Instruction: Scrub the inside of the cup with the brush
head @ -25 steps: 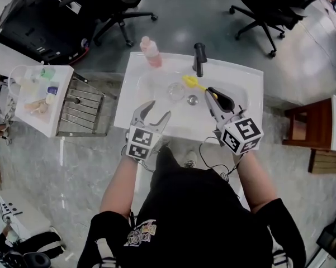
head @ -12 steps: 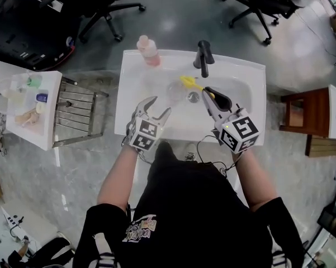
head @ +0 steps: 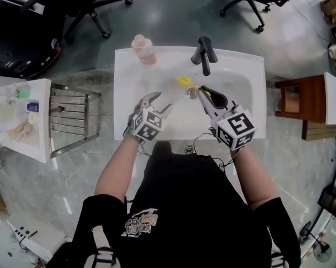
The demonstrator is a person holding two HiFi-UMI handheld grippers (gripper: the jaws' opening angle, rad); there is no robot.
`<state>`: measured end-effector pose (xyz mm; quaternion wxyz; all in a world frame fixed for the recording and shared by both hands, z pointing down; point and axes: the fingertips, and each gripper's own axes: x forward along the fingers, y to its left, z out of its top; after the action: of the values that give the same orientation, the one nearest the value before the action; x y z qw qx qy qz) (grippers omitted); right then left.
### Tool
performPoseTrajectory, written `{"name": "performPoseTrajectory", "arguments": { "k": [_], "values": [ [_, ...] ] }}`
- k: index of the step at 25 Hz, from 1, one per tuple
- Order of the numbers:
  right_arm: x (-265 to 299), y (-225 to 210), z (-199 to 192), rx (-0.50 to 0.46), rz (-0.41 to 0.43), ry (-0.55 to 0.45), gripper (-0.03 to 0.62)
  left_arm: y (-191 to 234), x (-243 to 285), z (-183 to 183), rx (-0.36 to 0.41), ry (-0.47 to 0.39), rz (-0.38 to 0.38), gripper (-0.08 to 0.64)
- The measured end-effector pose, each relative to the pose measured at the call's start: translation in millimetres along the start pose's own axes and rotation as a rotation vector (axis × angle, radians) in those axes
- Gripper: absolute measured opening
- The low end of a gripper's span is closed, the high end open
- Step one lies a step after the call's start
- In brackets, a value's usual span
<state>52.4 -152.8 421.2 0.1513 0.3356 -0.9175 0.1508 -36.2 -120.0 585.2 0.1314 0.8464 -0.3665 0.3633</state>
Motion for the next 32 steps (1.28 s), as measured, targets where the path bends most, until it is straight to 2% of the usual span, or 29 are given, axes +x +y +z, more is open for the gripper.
{"name": "performPoseTrajectory", "arguments": {
  "k": [8, 16, 22, 28, 32],
  "values": [
    [13.3, -6.7, -20.3, 0.038, -0.035, 0.068, 0.037, 2.3, 25.6, -21.9, 0.026, 0.081, -0.072, 0.209],
    [32.6, -6.7, -43.8, 0.051, -0.026, 0.154, 0.037, 3.8, 49.4, -36.8, 0.046, 0.131, -0.114, 0.201],
    [47.9, -9.8, -66.8, 0.068, -0.028, 0.228, 0.037, 2.1, 60.8, -41.5, 0.066, 0.148, -0.138, 0.152],
    [66.5, -7.1, -88.1, 0.03, -0.013, 0.32, 0.037, -0.2, 66.4, -39.5, 0.103, 0.15, -0.147, 0.099],
    [75.3, -4.2, -99.4, -0.03, 0.002, 0.387, 0.037, 0.7, 66.8, -39.1, 0.115, 0.142, -0.138, 0.054]
  ]
}}
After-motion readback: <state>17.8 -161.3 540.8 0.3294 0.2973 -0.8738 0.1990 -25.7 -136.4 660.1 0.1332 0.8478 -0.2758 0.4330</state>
